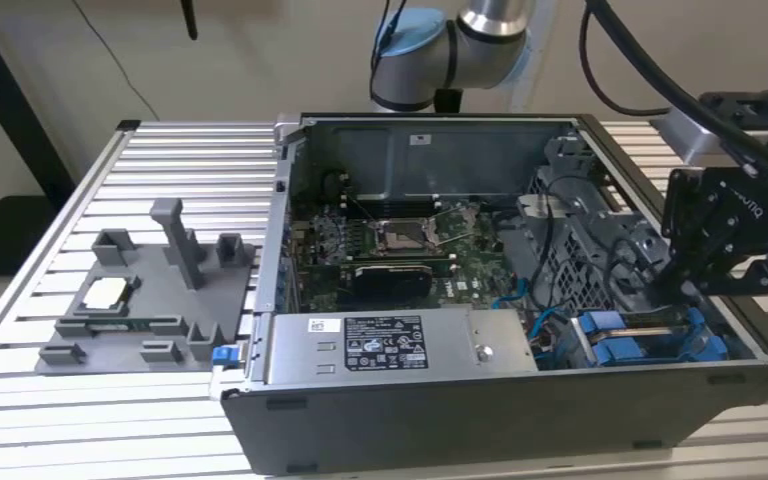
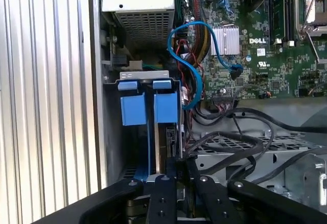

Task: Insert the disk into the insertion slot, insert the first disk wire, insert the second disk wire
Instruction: 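Insert the first disk wire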

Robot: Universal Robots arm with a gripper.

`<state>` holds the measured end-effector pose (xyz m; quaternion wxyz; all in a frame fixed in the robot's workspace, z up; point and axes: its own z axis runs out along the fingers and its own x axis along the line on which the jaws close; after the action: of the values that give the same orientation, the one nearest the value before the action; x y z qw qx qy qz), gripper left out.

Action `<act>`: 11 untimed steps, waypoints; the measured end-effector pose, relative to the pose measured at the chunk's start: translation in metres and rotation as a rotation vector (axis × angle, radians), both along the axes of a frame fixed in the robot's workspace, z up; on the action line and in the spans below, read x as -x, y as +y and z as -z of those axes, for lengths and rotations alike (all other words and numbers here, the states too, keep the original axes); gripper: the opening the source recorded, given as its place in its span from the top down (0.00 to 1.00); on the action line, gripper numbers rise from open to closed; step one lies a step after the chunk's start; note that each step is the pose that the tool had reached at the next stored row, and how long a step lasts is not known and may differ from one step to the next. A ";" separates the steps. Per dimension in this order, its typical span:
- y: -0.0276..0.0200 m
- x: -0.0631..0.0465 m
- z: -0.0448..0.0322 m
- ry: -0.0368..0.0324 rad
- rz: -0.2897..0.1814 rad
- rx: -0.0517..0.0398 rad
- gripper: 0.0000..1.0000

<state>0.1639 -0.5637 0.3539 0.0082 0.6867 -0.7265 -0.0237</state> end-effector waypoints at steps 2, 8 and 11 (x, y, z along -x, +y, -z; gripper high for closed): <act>0.0000 -0.001 0.0008 0.0020 -0.001 0.0001 0.81; 0.0000 -0.003 0.0013 0.0032 0.000 -0.0002 0.81; 0.0000 -0.003 0.0013 0.0032 -0.001 -0.0003 0.81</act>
<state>0.1665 -0.5637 0.3526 0.0092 0.6868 -0.7263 -0.0249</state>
